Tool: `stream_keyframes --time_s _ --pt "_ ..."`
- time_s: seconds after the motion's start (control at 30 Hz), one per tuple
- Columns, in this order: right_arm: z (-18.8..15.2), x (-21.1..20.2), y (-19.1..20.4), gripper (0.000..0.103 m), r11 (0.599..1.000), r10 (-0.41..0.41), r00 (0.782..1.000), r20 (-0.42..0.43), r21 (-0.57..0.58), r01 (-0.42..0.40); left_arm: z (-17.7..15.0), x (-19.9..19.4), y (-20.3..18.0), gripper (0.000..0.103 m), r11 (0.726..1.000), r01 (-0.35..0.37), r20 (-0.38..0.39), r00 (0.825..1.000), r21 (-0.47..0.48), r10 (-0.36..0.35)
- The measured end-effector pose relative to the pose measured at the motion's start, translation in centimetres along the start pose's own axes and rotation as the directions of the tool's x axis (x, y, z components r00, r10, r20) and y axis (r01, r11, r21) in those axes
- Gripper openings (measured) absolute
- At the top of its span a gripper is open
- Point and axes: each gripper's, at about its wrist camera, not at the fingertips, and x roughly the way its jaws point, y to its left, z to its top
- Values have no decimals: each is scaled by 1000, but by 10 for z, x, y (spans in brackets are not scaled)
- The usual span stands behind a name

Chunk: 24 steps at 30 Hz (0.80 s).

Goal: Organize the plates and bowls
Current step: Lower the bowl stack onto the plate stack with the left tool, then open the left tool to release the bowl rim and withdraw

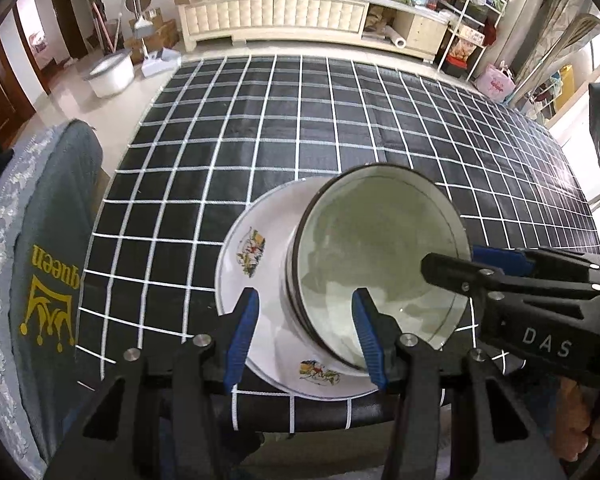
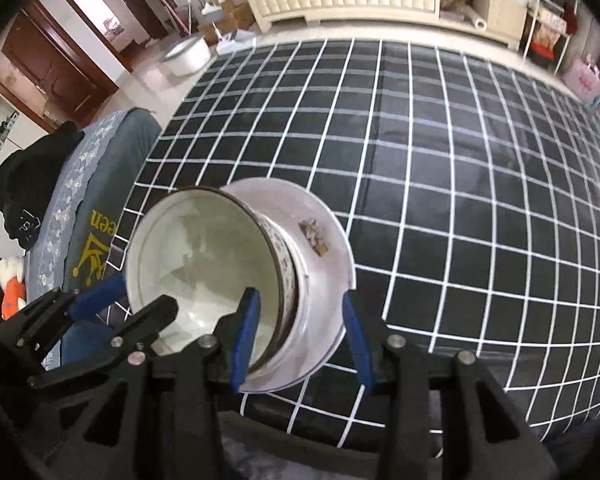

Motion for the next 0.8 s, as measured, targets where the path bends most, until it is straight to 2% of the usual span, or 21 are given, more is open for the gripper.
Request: stream_keyframes --time_s 0.2,0.3,0.4,0.6,0.8 --pt "-15 -33 4 47 998 -23 994 105 -48 28 -7 -31 -3 46 1000 -6 90 996 6 6" --pt "-25 -52 5 49 997 -39 984 172 -58 50 -12 -50 -7 46 1000 13 146 989 7 -14" --pt "-37 -69 3 56 996 -53 971 234 -54 67 -19 -68 -15 46 1000 10 205 979 23 -15" --pt "-64 -95 -7 60 995 -87 943 321 -25 100 -40 -96 -33 46 999 1 297 955 35 -11" --pt "-87 -114 -10 69 988 -141 909 391 0 154 -62 -112 -48 46 999 12 351 936 47 -28"
